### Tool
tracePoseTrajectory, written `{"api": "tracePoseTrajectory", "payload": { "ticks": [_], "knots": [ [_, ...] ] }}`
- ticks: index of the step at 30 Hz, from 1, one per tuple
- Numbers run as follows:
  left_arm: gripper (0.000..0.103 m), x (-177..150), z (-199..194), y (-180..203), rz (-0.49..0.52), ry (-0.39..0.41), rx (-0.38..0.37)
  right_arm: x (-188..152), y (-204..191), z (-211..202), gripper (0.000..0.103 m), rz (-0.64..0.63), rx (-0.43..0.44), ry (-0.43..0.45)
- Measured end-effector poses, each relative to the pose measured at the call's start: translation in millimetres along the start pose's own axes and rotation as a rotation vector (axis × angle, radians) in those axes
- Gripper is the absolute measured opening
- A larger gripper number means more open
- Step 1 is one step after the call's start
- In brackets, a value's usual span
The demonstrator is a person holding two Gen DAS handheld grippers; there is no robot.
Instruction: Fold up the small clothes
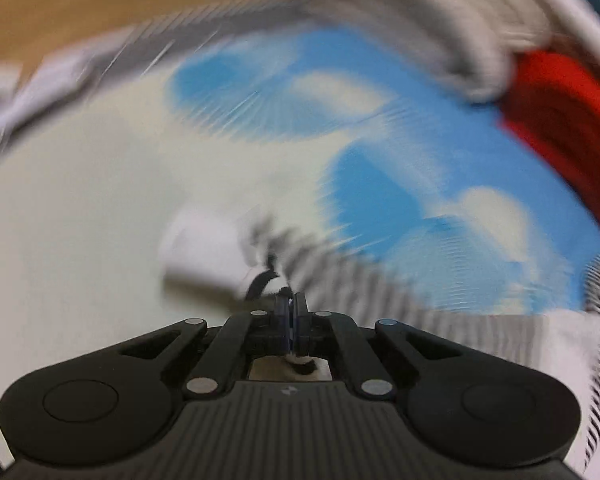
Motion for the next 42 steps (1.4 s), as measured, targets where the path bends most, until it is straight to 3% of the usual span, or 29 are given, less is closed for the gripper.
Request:
{"api": "tracePoseTrajectory", "payload": {
  "ticks": [3, 4, 7, 9, 12, 13, 16, 19, 22, 24, 27, 33, 39, 40, 41, 42],
  "knots": [
    [0.000, -1, -46, 68, 0.059, 0.090, -0.173, -3, 4, -3, 0.021, 0.004, -0.002, 0.006],
    [0.000, -6, -61, 92, 0.073, 0.107, -0.235, -3, 6, -4, 0.013, 0.005, -0.005, 0.007],
    [0.000, -35, -106, 165, 0.134, 0.103, -0.453, -6, 13, -3, 0.011, 0.027, -0.012, -0.006],
    [0.001, -64, -133, 216, 0.219, 0.038, -0.655, -8, 19, 0, 0.012, 0.057, -0.011, -0.029],
    [0.015, -100, -155, 270, 0.346, -0.160, -0.973, -11, 29, 7, 0.013, 0.096, -0.021, -0.065],
    [0.016, -105, -161, 276, 0.383, -0.137, -0.978, -13, 32, 9, 0.015, 0.109, -0.024, -0.076],
    [0.016, -104, -151, 277, 0.401, -0.085, -0.862, -16, 43, 16, 0.019, 0.167, -0.026, -0.109],
    [0.016, -95, -118, 267, 0.366, -0.101, -0.671, -19, 50, 26, 0.020, 0.222, -0.023, -0.138],
    [0.016, -88, -89, 260, 0.398, -0.107, -0.472, -24, 53, 39, 0.020, 0.266, -0.024, -0.166],
    [0.016, -79, -71, 258, 0.369, -0.134, -0.418, -30, 57, 51, 0.021, 0.325, -0.035, -0.192],
    [0.016, -77, -63, 246, 0.307, -0.177, -0.400, -39, 69, 71, 0.021, 0.453, -0.045, -0.223],
    [0.016, -73, -66, 240, 0.331, -0.179, -0.393, -52, 81, 105, 0.024, 0.674, -0.070, -0.250],
    [0.016, -73, -62, 242, 0.351, -0.190, -0.394, -49, 82, 126, 0.024, 0.712, -0.090, -0.199],
    [0.016, -73, -60, 243, 0.354, -0.191, -0.393, -47, 84, 127, 0.019, 0.711, -0.087, -0.193],
    [0.016, -74, -60, 243, 0.359, -0.192, -0.393, -45, 85, 128, 0.003, 0.711, -0.081, -0.177],
    [0.016, -74, -59, 243, 0.365, -0.194, -0.392, -42, 84, 123, 0.003, 0.703, -0.073, -0.150]
  ]
}}
Point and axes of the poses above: each gripper's, at about its wrist camera, not at the fingertips, and z roughly the way its jaws point, y to its right, x to its top, the point moved 2 cm from there along z, roughly the way its jaws point, and after that the axes turned 4 degrees about y, right-handed, at the moved point
